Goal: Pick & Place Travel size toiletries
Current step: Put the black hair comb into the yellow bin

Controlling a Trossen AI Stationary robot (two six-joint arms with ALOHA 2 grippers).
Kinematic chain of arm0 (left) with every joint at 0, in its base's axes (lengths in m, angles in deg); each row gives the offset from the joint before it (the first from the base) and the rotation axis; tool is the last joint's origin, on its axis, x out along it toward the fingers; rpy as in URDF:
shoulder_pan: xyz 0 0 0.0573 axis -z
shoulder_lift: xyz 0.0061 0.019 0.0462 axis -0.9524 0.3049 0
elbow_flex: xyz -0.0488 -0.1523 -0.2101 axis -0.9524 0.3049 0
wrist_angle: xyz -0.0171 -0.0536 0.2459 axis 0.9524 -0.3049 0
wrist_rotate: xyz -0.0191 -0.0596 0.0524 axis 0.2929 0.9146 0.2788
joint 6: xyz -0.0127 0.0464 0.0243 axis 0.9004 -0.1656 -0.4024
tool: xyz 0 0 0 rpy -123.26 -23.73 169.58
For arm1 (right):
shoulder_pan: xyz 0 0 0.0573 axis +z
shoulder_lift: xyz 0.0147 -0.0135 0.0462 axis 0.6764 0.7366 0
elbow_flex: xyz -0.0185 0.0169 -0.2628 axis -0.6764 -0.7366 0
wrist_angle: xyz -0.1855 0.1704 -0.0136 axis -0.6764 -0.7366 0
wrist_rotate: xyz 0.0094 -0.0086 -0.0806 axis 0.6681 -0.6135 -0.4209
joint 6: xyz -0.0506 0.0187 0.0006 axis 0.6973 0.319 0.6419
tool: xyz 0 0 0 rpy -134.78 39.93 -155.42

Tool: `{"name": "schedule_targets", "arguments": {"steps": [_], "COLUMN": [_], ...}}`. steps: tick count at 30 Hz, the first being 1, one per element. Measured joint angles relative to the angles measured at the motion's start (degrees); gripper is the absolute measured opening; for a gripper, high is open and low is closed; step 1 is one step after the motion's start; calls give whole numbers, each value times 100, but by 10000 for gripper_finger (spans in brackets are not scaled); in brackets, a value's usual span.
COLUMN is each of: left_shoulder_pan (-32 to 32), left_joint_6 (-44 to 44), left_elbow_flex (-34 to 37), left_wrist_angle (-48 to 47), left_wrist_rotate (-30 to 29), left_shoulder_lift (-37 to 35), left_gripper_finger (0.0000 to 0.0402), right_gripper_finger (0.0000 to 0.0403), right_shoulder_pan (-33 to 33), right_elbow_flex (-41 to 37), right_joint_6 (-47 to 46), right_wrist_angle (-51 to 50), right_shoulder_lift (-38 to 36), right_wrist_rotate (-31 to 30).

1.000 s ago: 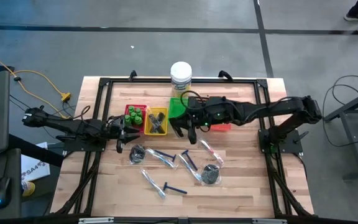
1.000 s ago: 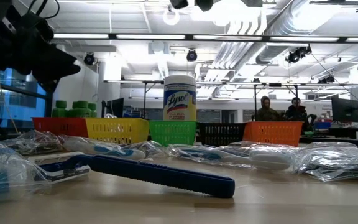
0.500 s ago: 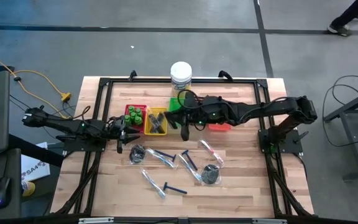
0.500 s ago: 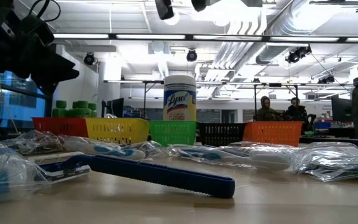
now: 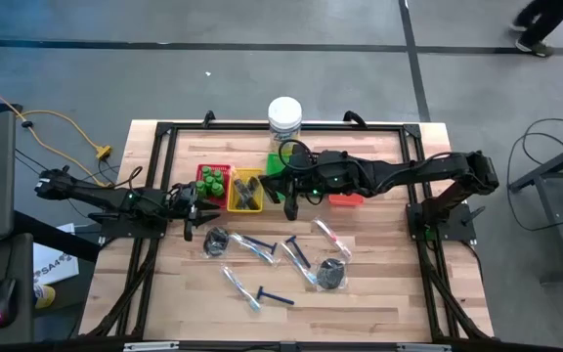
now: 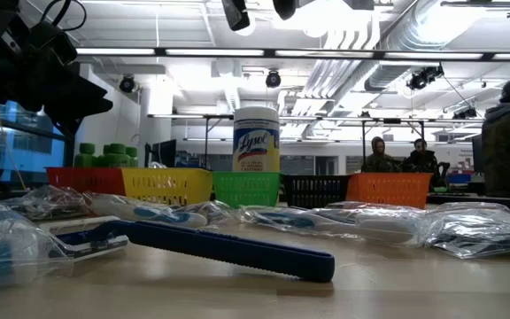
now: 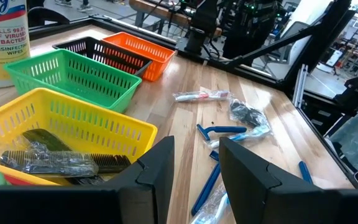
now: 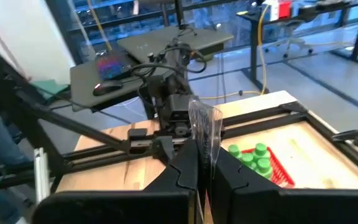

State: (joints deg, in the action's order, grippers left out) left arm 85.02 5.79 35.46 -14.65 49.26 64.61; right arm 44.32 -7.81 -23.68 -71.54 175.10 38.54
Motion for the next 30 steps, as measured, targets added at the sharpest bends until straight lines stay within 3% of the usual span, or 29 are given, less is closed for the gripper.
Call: {"name": "schedule_targets", "arguments": {"steps": [10, 14, 22, 30], "left_shoulder_pan": [1, 2, 0, -2], "left_joint_6": [6, 681, 764, 212], "left_elbow_flex": [0, 0, -118, -662], "left_wrist_angle": [100, 166, 710, 1452], "left_wrist_rotate": [-209, -295, -500, -689], "left_shoulder_lift": [-1, -4, 34, 1042], "left_gripper_finger": [122, 122, 122, 122], "right_gripper_finger": [4, 4, 4, 4], "right_shoulder_pan": [0, 34, 11, -37], "right_elbow_flex": [0, 0, 0, 0], "right_joint_6": [-164, -108, -34, -129], "right_wrist_angle": [173, 318, 315, 457], "right_shoulder_lift": [0, -11, -11, -11], "right_wrist_rotate": [101, 39, -112, -47]}}
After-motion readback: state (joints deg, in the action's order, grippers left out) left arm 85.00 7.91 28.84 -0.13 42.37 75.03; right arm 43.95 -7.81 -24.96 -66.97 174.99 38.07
